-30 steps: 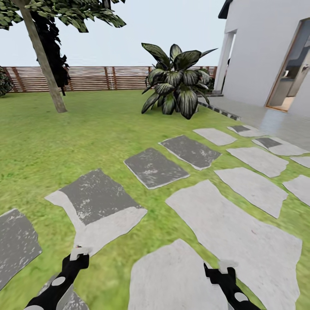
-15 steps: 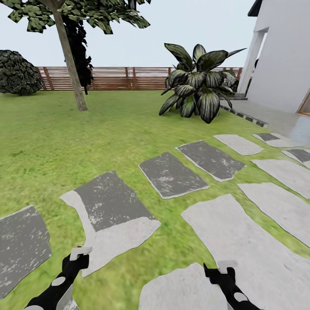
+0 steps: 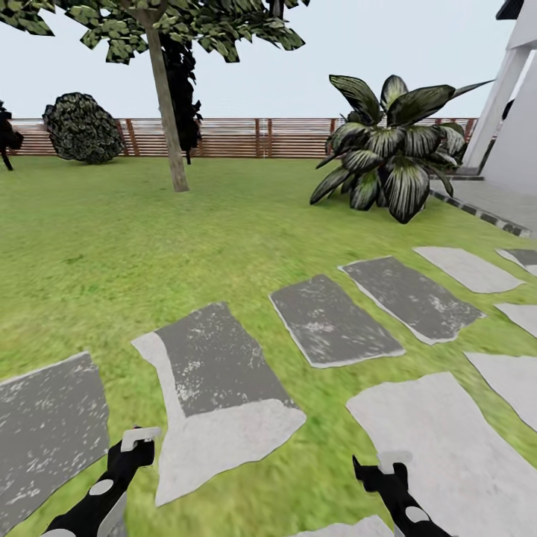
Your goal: In the garden, pick up the pesticide atomizer on the floor and spray pesticide onto both trees until each tree trunk is fully covered.
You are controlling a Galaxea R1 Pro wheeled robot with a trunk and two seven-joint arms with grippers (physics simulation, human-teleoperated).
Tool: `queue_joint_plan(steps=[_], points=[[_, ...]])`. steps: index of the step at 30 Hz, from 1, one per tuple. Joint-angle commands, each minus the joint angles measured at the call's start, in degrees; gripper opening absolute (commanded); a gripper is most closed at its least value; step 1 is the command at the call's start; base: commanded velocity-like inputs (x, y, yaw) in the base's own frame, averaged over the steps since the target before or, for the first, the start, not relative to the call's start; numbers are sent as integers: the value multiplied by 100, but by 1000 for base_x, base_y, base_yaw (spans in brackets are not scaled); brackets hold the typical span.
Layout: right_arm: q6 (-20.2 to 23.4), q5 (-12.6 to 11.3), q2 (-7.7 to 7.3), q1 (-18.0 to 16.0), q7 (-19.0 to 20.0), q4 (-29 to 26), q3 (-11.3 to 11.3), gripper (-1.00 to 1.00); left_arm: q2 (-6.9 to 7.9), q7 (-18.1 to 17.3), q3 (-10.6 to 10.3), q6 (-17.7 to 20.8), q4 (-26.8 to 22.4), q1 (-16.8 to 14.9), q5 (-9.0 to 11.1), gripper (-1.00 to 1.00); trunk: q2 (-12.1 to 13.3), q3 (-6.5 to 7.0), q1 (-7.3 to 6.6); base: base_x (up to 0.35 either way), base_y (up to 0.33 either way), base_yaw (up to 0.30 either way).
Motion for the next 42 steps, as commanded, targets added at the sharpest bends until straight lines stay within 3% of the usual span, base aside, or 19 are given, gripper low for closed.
queue_joint_plan(steps=[1, 19, 42], points=[[0, 0, 2, 0, 1, -1, 0, 100, 0, 0, 1, 0, -1, 0, 0, -100, 0, 3, 0, 336, 0, 277], [0, -4, -2, 0, 2, -7, -6, 100, 0, 1, 1, 0, 0, 0, 0, -100, 0, 59, 0, 336, 0, 267], [-4, -3, -36, 0, -12, 0, -8, 100, 0, 2, 1, 0, 1, 2, 0, -100, 0, 62, 0, 336, 0, 11]])
